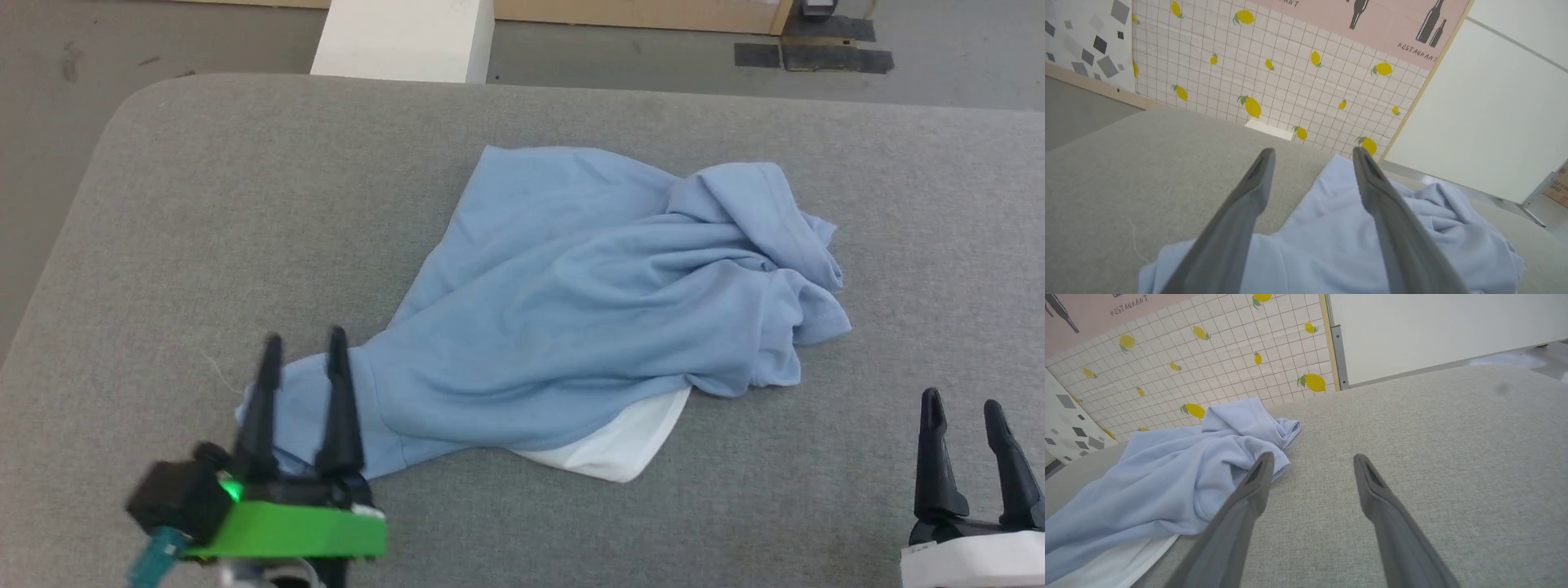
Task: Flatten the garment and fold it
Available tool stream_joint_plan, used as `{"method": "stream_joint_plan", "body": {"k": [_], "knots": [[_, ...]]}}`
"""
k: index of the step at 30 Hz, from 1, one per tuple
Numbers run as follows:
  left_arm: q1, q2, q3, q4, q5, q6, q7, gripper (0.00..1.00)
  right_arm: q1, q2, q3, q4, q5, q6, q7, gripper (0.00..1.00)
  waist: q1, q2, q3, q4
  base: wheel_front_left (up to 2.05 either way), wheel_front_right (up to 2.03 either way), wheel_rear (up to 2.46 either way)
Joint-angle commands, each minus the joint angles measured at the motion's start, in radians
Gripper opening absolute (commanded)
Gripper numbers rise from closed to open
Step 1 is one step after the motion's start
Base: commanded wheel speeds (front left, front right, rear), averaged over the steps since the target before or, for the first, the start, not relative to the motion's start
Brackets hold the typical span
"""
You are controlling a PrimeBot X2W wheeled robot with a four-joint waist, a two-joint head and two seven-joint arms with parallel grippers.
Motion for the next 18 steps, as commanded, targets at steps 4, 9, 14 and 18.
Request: {"method": "stream_joint_plan", "body": {"k": [4,9,14,18], "knots": [[0.034,-0.019,-0.018,0.028,0.029,-0.018,-0.008,1.0,-0.017,0.0,0.007,-0.008,-0.012,-0.001,0.007,1.0,0.0,0.0,-0.006,-0.001,0.0,0.0,0.0],[0.028,-0.025,-0.03,0.019,0.044,-0.025,-0.008,1.0,-0.095,0.0,0.016,-0.076,-0.071,-0.001,0.118,1.0,0.0,0.0,0.005,0.008,0.0,0.0,0.0],[0.006,-0.025,-0.057,0.008,0.043,-0.02,-0.008,1.0,-0.261,-0.052,0.053,-0.12,-0.113,-0.001,0.415,1.0,0.0,0.0,0.036,0.019,0.0,0.0,0.0],[-0.015,-0.026,-0.081,0.014,0.031,-0.014,-0.008,1.0,-0.334,-0.132,0.116,-0.095,-0.076,-0.001,0.7,1.0,0.0,0.0,0.057,0.047,0.0,0.0,0.0]]}}
